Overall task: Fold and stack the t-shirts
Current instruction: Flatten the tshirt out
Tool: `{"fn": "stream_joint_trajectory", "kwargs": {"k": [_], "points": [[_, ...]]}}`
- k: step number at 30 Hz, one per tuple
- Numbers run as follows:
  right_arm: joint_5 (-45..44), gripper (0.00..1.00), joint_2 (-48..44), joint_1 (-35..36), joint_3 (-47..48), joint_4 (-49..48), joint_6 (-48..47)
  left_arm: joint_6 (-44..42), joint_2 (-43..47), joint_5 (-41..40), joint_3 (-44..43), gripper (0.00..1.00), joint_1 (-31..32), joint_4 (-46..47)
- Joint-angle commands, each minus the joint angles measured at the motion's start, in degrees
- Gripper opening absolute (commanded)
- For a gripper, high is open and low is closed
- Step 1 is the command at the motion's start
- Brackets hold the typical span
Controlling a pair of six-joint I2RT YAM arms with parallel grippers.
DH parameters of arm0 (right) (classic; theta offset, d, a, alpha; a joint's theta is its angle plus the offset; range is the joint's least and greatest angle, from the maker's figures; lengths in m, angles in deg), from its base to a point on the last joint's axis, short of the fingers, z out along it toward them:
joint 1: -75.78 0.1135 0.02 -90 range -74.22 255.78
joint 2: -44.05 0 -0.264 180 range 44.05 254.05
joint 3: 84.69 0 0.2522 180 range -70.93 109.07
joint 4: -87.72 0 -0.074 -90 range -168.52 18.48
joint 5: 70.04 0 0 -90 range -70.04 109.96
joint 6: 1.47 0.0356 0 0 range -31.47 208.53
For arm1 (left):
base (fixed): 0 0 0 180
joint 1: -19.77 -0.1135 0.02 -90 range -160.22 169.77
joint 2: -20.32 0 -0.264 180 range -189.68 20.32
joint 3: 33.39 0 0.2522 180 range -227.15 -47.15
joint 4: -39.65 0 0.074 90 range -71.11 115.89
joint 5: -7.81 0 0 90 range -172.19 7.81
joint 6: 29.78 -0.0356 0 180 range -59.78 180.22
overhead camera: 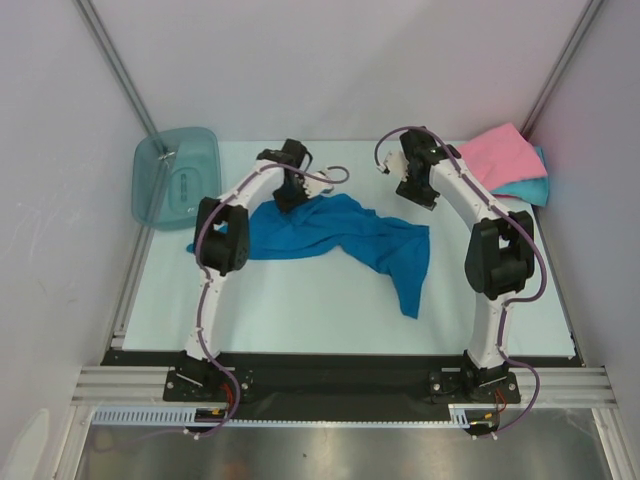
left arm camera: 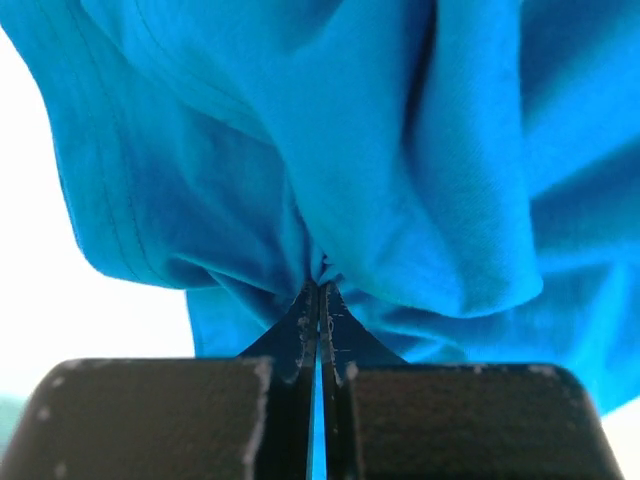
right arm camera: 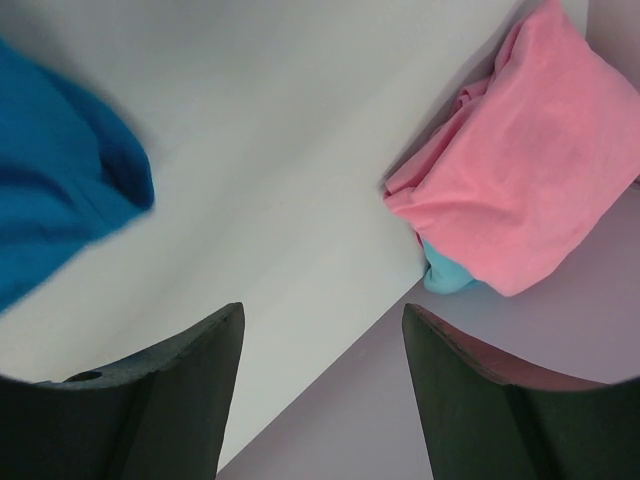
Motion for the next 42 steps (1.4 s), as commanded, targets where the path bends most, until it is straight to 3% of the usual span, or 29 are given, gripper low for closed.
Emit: {"fn": "stream_joint_trajectory", "kwargs": {"k": [1,8,9,10,13,17,21,30,36,42], "points": [[0.1,0.70,-3.7,0.3,0.8,-0.7,0.4,1.0,7.3,-8.0,2.6,0.00,-5.6,-7.2],[1.2,0.72,-3.0,0.2,0.3,-0.7,0.8,0.6,11.0,-7.5,2.4,0.01,-6.9,-13.8],[1.6,0.72,-2.5,0.1,0.3,-0.6,1.3,1.5,10.6,-7.7,2.0,0.10,-6.7,-13.3],[3.2,0.72,-2.1,-0.1,0.6,-0.7,2.9,2.4,10.0,-7.7,0.9,0.35,-6.6,-13.1],[8.0,0.76,1.2,-1.6,5.2,0.7,7.2,5.6,7.3,-7.4,-7.3,0.43,-6.5,-13.1],[15.5,0.77,9.2,-5.3,18.6,5.5,22.6,9.1,6.9,-8.1,-11.0,0.44,-5.7,-10.2],[23.1,0.76,14.0,-8.1,23.4,6.0,28.4,10.9,8.4,-8.2,-10.3,0.50,-4.8,-6.4],[36.2,0.74,23.6,-6.7,34.0,10.4,24.8,12.6,7.6,-13.8,-10.0,0.49,-3.3,-4.3],[35.5,0.75,19.0,-0.7,29.6,3.6,17.5,15.7,8.6,-17.8,-9.0,0.45,-3.2,-2.5],[34.0,0.75,16.7,2.2,26.0,-5.3,19.4,22.2,13.6,-27.6,-5.6,0.41,-3.7,5.5]]}}
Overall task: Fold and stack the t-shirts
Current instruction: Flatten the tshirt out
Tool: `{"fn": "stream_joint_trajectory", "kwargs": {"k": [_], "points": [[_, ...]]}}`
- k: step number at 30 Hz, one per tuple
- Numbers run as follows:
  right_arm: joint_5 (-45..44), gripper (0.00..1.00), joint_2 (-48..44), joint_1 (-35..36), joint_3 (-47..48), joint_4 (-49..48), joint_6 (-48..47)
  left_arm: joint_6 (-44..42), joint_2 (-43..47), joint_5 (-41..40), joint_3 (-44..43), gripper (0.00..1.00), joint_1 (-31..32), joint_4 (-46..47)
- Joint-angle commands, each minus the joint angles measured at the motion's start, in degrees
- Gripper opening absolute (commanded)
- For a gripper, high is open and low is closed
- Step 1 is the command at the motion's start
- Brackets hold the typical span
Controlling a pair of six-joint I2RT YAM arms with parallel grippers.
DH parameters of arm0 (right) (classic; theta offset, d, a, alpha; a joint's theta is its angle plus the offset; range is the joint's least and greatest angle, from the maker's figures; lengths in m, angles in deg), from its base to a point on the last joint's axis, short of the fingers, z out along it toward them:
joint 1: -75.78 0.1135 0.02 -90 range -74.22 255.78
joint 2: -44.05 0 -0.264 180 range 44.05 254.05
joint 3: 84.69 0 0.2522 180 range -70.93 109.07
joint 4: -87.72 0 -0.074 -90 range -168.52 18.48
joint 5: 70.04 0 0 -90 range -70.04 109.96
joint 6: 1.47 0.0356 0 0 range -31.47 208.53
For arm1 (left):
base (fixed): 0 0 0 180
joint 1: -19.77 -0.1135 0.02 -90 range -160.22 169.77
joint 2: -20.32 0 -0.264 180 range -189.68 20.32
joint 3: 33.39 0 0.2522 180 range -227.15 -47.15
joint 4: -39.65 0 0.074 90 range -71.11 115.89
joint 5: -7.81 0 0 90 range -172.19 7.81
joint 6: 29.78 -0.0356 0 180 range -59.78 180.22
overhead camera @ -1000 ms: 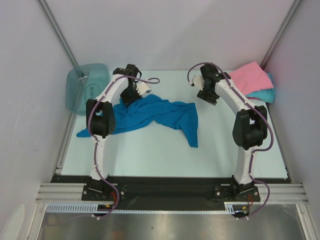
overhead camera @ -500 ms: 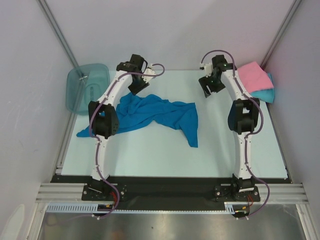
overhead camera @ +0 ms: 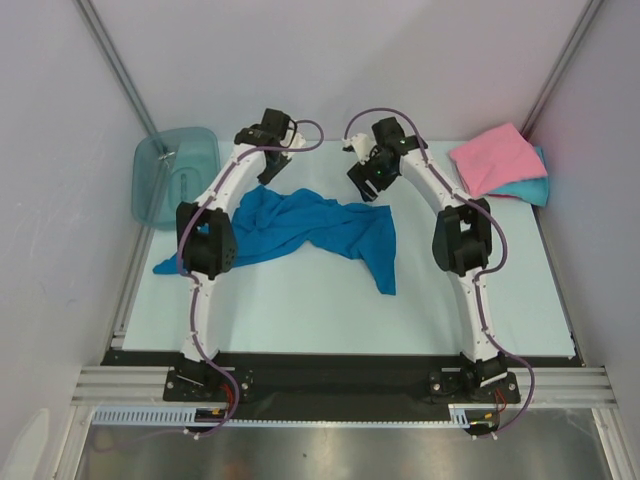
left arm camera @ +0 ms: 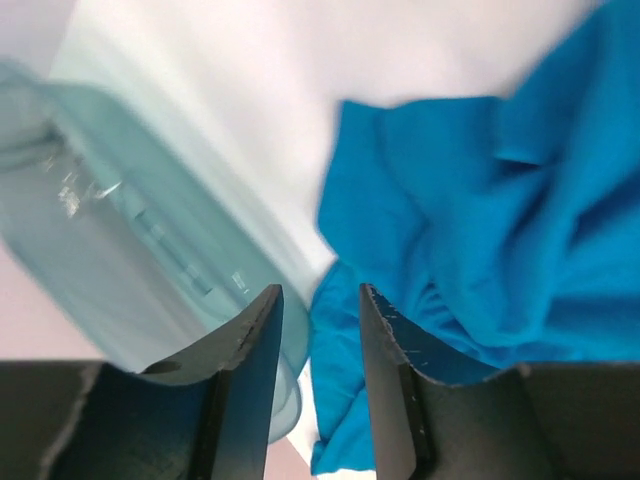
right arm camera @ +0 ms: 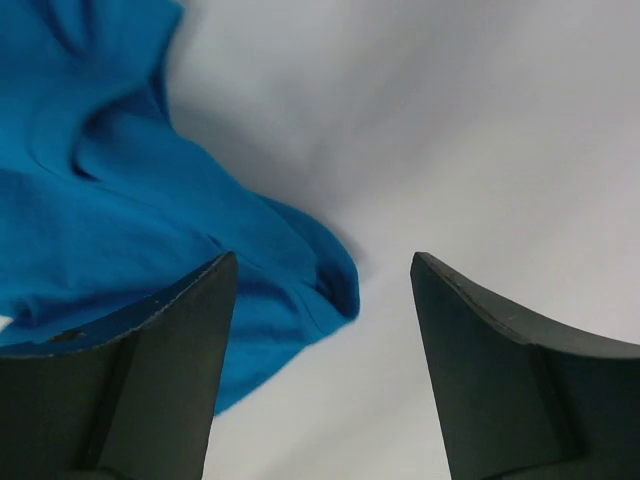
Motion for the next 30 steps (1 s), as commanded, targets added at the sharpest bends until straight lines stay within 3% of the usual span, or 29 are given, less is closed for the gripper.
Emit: {"fn": "stream_joint_trajectory", "kwargs": {"k": [1,3,4,6,7,8,22,30], "points": [[0.7,0.76,-4.1,0.3,0.2,-8.0,1.4,6.4,7.4,-10.8,1.8,0.43,-0.5,8.4],[1.2,0.77,-3.0,0.5,1.7,-9.5,4.4,7.1,9.9,-13.4,2.5,0.46,-1.0,10.6],[2.0,0.78,-2.4,0.7,2.4,-9.8,5.3,7.2,10.8,-14.3,2.6,0.55,-1.9,12.3],[3.6,0.79,-0.2,0.9,4.9,-9.1,7.2,7.6,12.7,-15.9,2.6,0.63,-2.9,13.7],[4.3,0.79,0.5,1.5,5.4,-9.1,7.5,7.5,13.3,-16.1,2.9,0.79,-4.1,15.3],[4.8,0.79,1.8,1.9,5.8,-9.1,7.7,7.1,14.0,-16.4,3.4,0.84,-4.8,16.1],[9.0,0.86,6.2,8.5,8.0,-11.8,8.3,2.2,22.4,-18.7,17.3,0.87,-10.1,25.0],[10.1,0.86,7.7,10.9,6.0,-9.8,7.9,0.6,22.6,-18.2,18.7,0.87,-10.9,27.3]]}}
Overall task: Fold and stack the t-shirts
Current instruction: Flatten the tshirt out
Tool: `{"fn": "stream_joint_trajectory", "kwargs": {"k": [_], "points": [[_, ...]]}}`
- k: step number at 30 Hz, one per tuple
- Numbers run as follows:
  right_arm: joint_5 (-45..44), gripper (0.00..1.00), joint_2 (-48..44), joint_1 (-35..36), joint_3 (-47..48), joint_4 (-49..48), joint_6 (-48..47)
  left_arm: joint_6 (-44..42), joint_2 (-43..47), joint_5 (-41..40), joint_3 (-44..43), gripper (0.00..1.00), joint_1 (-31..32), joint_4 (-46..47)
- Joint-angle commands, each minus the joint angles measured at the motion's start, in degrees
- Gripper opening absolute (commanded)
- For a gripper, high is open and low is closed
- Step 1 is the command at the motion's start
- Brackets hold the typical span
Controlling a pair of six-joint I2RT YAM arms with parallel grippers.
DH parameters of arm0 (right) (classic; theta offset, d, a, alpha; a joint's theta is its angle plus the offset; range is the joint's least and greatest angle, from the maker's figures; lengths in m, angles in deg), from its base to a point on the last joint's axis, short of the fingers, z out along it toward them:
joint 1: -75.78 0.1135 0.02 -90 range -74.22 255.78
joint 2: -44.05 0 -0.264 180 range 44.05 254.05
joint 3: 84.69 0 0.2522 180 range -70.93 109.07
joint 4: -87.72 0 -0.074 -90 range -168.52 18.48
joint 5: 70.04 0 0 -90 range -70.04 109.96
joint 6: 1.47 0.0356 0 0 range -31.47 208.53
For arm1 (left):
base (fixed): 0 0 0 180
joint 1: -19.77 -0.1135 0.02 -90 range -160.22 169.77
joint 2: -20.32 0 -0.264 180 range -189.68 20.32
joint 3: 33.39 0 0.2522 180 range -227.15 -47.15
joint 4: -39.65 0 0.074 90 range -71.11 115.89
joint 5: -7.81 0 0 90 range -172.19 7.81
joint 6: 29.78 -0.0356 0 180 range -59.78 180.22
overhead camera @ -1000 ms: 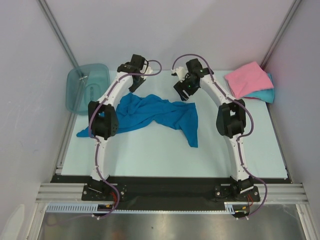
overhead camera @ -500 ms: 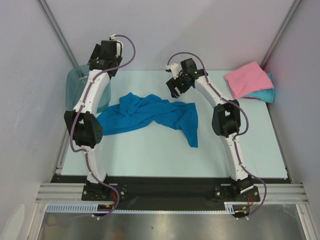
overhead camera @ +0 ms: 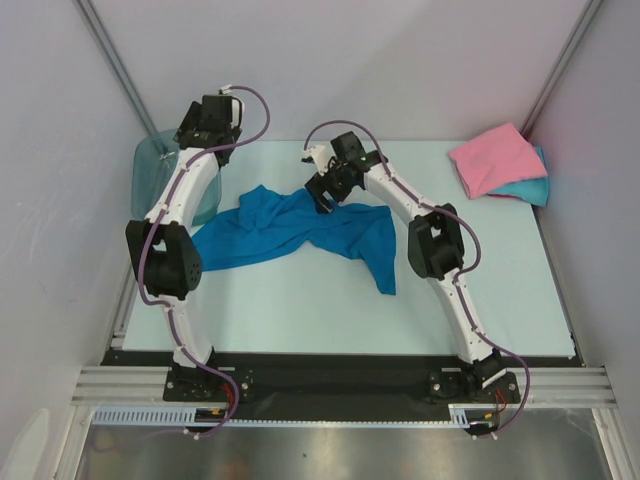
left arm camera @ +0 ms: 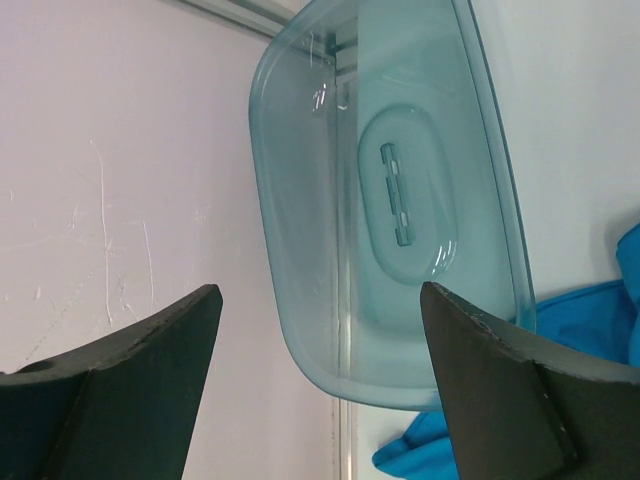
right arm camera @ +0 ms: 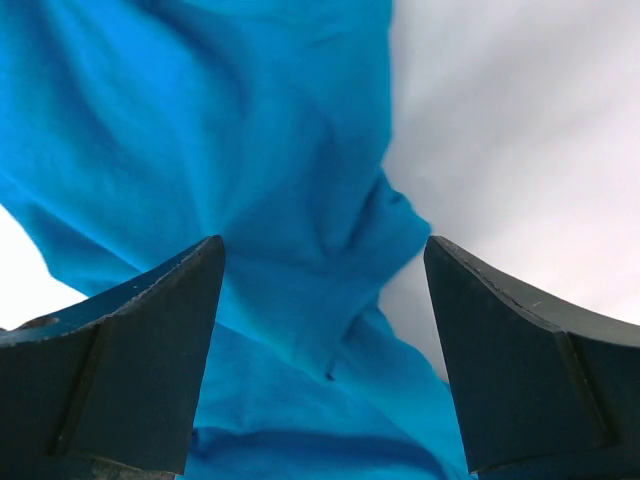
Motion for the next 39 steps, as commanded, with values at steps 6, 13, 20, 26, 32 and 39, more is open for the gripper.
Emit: {"fn": "stream_joint_trajectory", "kwargs": {"k": [6,13,20,26,32,39], "points": [[-0.3,0.83,1.4,0.1,-4.3,0.3,-1.3,-1.1,3.7,-0.1,0.4,0.87,-1.0,4.7],[-0.6,0.70,1.9,-0.4,-5.8,0.8,-1.7,-0.7,4.1,-0.2,1.9,0.87,-1.0,5.7],[-3.6,0.00,-2.2,-0.4,-6.0,2.4,-2.2,-1.1,4.0,0.0,2.2,0.87,-0.9,6.0],[-6.7,0.00,-12.2,-3.0,-8.6,5.9,-7.0,-1.5,3.3,0.5,1.9,0.87,-1.0,6.5],[-5.6,0.00,-21.4,-4.3,-14.5,16.7,-20.3,-1.4,1.2,1.1,-1.0,0.87,-1.0,6.6],[-3.1,0.00,-22.9,-3.2,-20.4,33.1,-28.7,-1.3,-1.7,1.8,-4.9,0.87,-0.7,6.6]]}}
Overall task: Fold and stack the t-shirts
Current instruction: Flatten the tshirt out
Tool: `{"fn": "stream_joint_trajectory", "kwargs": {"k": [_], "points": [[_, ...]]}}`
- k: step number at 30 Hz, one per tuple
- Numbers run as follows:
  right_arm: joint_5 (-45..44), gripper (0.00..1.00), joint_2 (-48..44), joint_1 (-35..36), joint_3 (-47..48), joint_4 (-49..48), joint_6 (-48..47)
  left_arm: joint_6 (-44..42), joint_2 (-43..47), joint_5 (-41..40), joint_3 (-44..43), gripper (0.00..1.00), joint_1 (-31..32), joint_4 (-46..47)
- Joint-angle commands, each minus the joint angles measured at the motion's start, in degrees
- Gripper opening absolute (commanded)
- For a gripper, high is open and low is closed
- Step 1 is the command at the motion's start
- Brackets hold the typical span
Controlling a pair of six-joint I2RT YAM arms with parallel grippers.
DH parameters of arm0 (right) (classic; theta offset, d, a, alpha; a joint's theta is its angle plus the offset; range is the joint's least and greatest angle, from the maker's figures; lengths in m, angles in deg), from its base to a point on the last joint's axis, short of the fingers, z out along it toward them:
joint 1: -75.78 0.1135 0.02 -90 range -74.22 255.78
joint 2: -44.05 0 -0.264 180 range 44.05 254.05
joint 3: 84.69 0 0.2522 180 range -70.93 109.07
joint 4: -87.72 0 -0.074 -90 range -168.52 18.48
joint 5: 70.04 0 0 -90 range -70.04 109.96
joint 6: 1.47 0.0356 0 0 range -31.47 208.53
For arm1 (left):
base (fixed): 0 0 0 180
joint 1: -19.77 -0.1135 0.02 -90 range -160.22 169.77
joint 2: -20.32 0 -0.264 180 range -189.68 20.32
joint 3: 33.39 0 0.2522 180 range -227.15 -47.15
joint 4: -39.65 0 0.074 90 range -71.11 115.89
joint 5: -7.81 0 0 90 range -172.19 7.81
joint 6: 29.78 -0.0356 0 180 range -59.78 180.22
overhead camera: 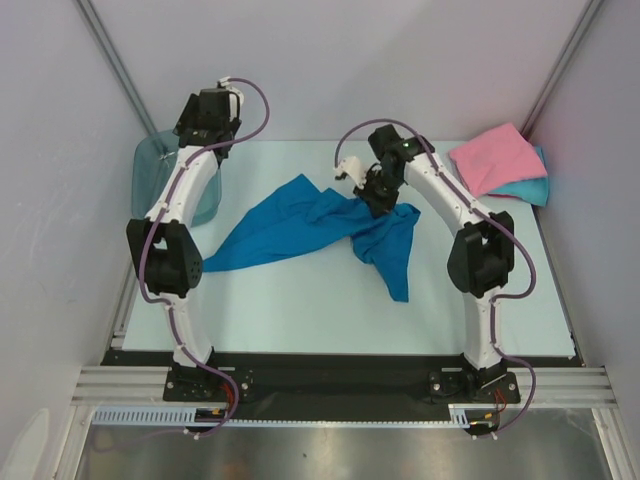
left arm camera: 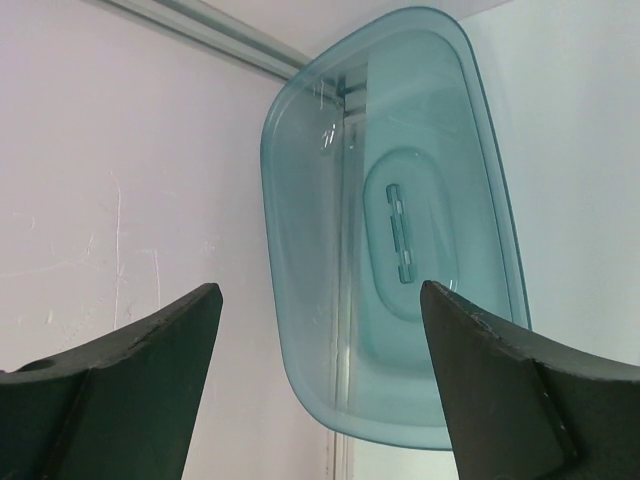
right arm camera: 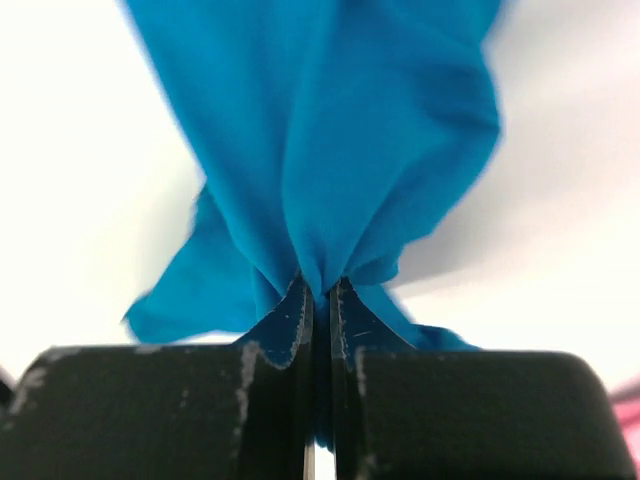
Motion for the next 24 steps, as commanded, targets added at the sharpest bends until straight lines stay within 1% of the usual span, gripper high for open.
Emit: {"fn": "stream_joint_trajectory", "kwargs": {"k": [1,7,9,13,14,15,16,19,21,23,24], "points": [[0.7,0.00,0.7,1.3,-4.3,12.7,-6.9,-0.2,-1.4,0.8,-4.3,0.87,-0.2,1.5],[-4.1,0.00,2.0,1.8,-11.8,17.4,-11.6,-1.2,-2.9,1.3,-7.0,0.87,0.4,1.5],[-5.7,0.00,1.8,1.7,-14.5,17.5,-12.4,-1.6,-3.3,1.4,-7.8,0.87,0.4,1.5],[-7.8,0.00,1.6,1.7,-16.4,17.4,-12.8,-1.5,-4.0,1.5,-8.6,0.87,0.6,1.5],[-7.9,0.04,1.7,1.7,-16.5,17.3,-12.7,-1.4,-4.1,1.7,-8.7,0.87,0.7,1.5],[-8.1,0.14,1.8,1.7,-16.5,17.4,-12.6,-1.3,-4.1,1.8,-8.7,0.87,0.8,1.5],[-8.3,0.37,1.8,1.6,-16.4,17.3,-12.5,-1.3,-4.3,1.7,-8.7,0.87,0.9,1.5],[-8.3,0.56,1.6,1.0,-14.5,16.3,-11.6,-1.1,-4.5,1.8,-8.4,0.87,1.2,1.5],[-7.6,0.59,1.8,0.6,-11.7,16.0,-10.9,-1.1,-4.5,1.9,-8.1,0.87,1.4,1.5],[-6.3,0.59,2.1,0.2,-6.3,15.7,-9.2,-1.0,-4.6,2.1,-7.9,0.87,1.6,1.5],[-6.1,0.62,2.3,0.2,-4.5,14.5,-8.3,-0.9,-4.5,2.2,-7.8,0.87,1.7,1.5]]}}
